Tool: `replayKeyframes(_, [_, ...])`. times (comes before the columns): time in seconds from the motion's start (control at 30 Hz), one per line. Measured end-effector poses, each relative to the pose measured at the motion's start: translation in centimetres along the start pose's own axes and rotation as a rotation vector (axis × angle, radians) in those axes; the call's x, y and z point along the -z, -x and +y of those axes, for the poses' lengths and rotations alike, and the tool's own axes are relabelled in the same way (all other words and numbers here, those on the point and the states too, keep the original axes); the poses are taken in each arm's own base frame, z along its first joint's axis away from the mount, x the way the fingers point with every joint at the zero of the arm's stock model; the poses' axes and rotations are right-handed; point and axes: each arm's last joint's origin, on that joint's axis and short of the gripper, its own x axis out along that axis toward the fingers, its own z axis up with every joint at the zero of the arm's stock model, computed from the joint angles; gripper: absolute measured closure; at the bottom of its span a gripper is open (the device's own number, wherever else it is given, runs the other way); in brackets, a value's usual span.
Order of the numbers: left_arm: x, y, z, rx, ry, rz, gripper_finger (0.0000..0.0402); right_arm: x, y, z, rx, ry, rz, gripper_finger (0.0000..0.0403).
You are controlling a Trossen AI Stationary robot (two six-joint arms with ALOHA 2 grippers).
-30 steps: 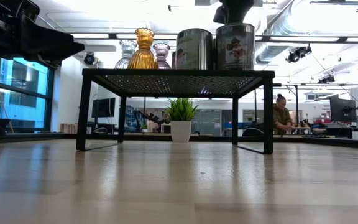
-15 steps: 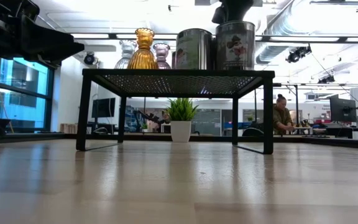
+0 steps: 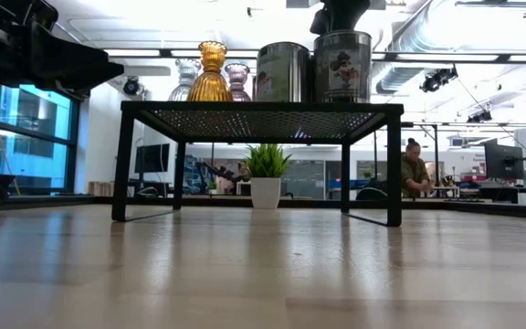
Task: Pick & Place candle stick holders
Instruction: Put the brown scented candle on the shelf
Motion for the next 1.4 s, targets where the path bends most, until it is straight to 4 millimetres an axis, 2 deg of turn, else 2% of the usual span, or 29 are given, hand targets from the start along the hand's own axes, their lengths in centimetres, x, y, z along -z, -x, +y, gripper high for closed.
replayKeyframes(1.13, [0.00, 0.00, 0.00, 0.000, 0.000, 0.000, 0.0179, 0.00, 0.00, -0.02, 0.008, -0.026, 0.001, 0.0401])
replayKeyframes(1.4, [0.00, 0.00, 0.00, 0.000, 0.000, 0.000, 0.0179, -0.01, -0.01, -0.03, 0.010, -0.025, 0.000, 0.0346])
